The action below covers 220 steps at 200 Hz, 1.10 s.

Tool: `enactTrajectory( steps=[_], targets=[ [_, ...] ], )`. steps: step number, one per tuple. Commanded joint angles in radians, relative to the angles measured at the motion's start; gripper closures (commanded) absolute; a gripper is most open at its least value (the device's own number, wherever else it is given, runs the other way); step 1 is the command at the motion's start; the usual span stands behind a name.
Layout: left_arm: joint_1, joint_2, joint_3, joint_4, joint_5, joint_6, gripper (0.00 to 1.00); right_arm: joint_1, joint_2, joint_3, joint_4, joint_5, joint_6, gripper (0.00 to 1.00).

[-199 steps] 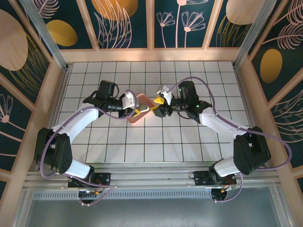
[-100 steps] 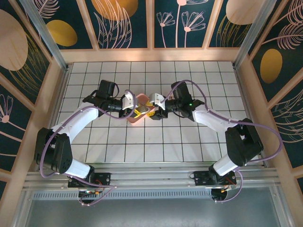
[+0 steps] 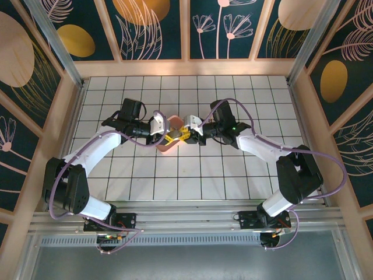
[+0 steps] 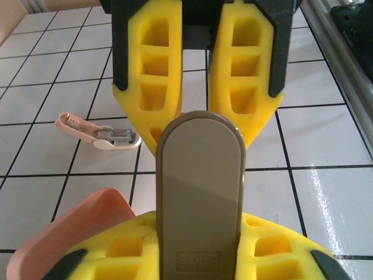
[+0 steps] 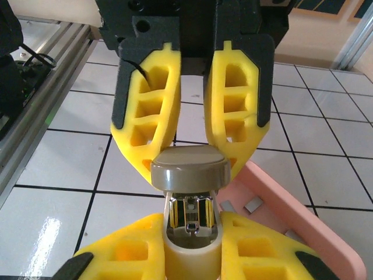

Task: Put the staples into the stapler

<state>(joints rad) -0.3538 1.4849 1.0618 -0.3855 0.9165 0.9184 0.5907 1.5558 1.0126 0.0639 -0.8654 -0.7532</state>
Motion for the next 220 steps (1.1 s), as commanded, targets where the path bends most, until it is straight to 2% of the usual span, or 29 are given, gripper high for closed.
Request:
enactTrajectory(
  steps=[1, 17, 45, 114, 162, 209, 220],
  targets=[
    [-0.006, -0.015, 0.021, 0.028, 0.042, -0.012, 0.57, 0.007, 0.004, 0.014, 0.013, 0.039, 0.000, 0.86],
    [-0.007, -0.041, 0.008, 0.060, 0.015, -0.020, 0.49, 0.008, 0.008, 0.017, 0.009, 0.094, 0.010, 0.87],
    [-0.023, -0.055, 0.012, 0.033, -0.051, 0.015, 0.46, 0.016, 0.027, 0.041, -0.035, 0.128, -0.001, 0.89],
    [-0.040, -0.016, 0.049, -0.007, -0.059, 0.028, 0.52, 0.040, 0.056, 0.081, -0.066, 0.144, -0.014, 0.90],
    [-0.043, 0.015, 0.073, -0.023, -0.056, 0.021, 0.53, 0.047, 0.052, 0.083, -0.064, 0.143, -0.015, 0.90],
    [-0.044, 0.029, 0.094, -0.062, -0.040, 0.034, 0.67, 0.047, 0.051, 0.081, -0.064, 0.142, -0.018, 0.90],
    [-0.043, 0.032, 0.098, -0.070, -0.043, 0.038, 0.67, 0.047, 0.050, 0.081, -0.064, 0.141, -0.016, 0.90]
  ],
)
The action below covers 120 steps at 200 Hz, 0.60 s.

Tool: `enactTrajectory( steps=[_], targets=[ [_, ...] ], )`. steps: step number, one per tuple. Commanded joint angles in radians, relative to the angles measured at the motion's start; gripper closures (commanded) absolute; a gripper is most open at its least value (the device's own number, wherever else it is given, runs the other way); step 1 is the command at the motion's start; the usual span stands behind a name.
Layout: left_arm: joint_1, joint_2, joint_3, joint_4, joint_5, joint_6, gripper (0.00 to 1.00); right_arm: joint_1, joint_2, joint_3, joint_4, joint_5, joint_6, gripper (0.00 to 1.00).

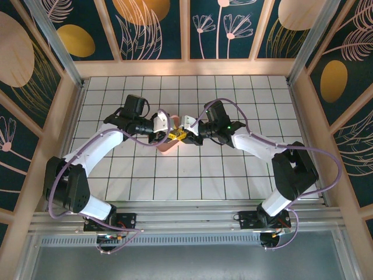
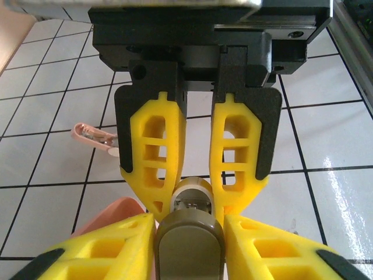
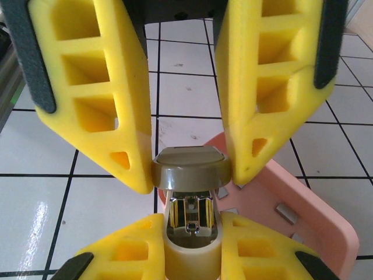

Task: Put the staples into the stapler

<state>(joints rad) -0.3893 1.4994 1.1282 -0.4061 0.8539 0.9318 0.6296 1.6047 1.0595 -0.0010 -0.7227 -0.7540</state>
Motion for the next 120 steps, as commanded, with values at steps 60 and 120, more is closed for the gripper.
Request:
enactTrajectory(
  steps=[60, 120],
  targets=[
    [-0.008, 0.026, 0.042, -0.080, 0.018, 0.038, 0.74, 0.008, -0.012, 0.026, 0.018, -0.009, -0.010, 0.91],
    [-0.008, 0.021, 0.062, -0.123, 0.035, 0.037, 0.91, -0.032, -0.057, -0.116, 0.182, -0.041, 0.049, 0.90]
  ],
)
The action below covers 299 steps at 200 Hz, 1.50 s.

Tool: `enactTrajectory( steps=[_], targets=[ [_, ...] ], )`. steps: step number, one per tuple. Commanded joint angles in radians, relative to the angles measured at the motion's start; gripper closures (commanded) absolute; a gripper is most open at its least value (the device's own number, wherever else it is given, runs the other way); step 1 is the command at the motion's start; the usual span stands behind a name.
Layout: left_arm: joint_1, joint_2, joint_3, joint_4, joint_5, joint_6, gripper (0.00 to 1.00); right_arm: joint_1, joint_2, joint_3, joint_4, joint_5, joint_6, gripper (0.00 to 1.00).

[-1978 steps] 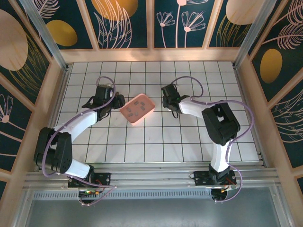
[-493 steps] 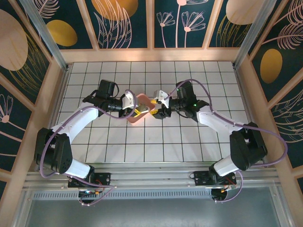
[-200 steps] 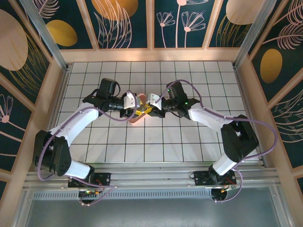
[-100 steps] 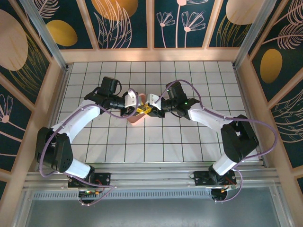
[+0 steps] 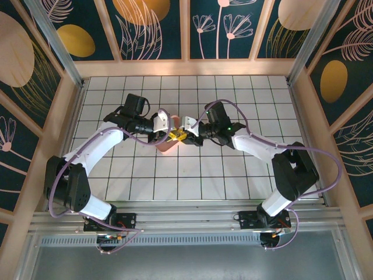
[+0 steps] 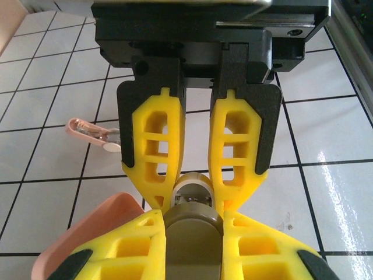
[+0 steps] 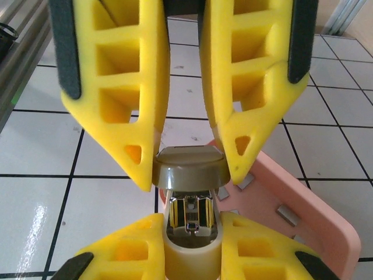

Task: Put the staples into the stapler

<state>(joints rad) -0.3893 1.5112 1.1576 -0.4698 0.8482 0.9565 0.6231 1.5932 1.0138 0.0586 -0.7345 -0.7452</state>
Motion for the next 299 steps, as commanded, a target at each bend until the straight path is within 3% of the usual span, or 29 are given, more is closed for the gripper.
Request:
enactTrajectory(
  steps=[1, 51, 123, 219, 230, 242, 250, 299],
  targets=[
    [-0.008, 0.009, 0.033, -0.059, 0.040, 0.012, 0.91, -0.029, -0.048, -0.079, 0.129, -0.032, 0.044, 0.90],
    [-0.008, -0.007, 0.059, -0.060, 0.084, -0.003, 0.92, -0.071, -0.069, -0.260, 0.387, -0.103, 0.177, 0.89],
    [-0.008, -0.047, 0.083, -0.012, 0.144, -0.072, 0.92, -0.115, -0.017, -0.436, 0.667, -0.095, 0.369, 0.87],
    [-0.008, -0.060, 0.058, -0.004, 0.094, -0.071, 0.92, -0.082, -0.018, -0.414, 0.667, -0.085, 0.396, 0.83],
    [-0.008, -0.057, 0.052, -0.005, 0.078, -0.067, 0.86, -0.082, -0.029, -0.408, 0.649, -0.078, 0.385, 0.83],
    [-0.008, -0.056, 0.037, -0.003, 0.058, -0.052, 0.64, -0.060, -0.047, -0.392, 0.610, -0.063, 0.356, 0.84],
    [-0.008, -0.057, 0.026, -0.001, 0.051, -0.039, 0.56, -0.053, -0.060, -0.377, 0.578, -0.055, 0.332, 0.84],
    [-0.056, -0.016, 0.025, -0.027, -0.009, 0.026, 0.45, -0.017, -0.092, -0.280, 0.438, -0.039, 0.255, 0.84]
  ],
)
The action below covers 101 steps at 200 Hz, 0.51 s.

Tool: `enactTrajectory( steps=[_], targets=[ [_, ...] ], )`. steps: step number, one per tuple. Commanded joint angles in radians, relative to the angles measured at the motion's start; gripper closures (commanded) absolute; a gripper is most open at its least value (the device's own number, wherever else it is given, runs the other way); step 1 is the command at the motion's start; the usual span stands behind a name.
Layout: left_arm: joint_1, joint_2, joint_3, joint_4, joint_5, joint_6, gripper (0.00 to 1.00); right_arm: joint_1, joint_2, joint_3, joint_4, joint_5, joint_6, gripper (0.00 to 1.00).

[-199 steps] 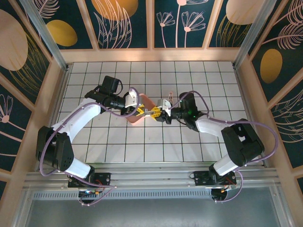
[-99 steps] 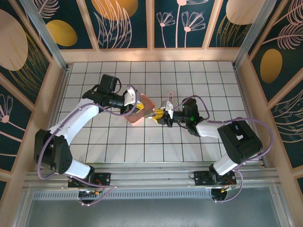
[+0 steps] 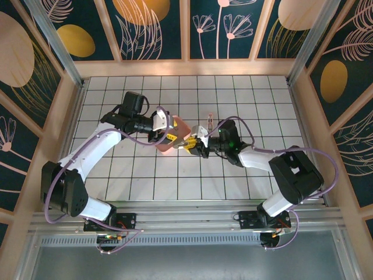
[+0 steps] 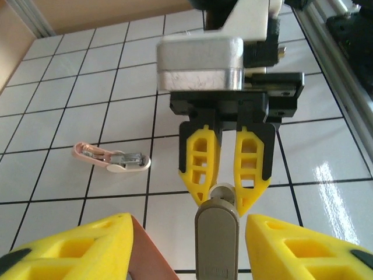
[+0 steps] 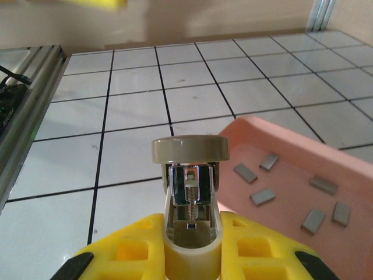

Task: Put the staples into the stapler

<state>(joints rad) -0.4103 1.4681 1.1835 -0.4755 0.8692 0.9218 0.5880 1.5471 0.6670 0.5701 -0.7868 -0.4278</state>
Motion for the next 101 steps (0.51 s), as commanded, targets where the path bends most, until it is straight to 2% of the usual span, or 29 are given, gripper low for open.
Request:
enactTrajectory(
  steps=[1, 22, 54, 101],
  targets=[
    [-0.036, 0.029, -0.001, -0.022, -0.032, 0.061, 0.45, 0.019, -0.046, 0.072, -0.079, 0.013, -0.065, 0.84],
    [-0.053, 0.048, 0.004, -0.033, -0.045, 0.067, 0.44, 0.027, -0.052, 0.106, -0.127, 0.015, -0.087, 0.84],
    [-0.058, 0.070, 0.010, -0.037, -0.051, 0.068, 0.49, 0.033, -0.067, 0.134, -0.165, 0.017, -0.110, 0.85],
    [-0.059, 0.086, 0.039, -0.078, -0.054, 0.076, 0.73, 0.032, -0.077, 0.129, -0.197, 0.035, -0.129, 0.86]
  ],
)
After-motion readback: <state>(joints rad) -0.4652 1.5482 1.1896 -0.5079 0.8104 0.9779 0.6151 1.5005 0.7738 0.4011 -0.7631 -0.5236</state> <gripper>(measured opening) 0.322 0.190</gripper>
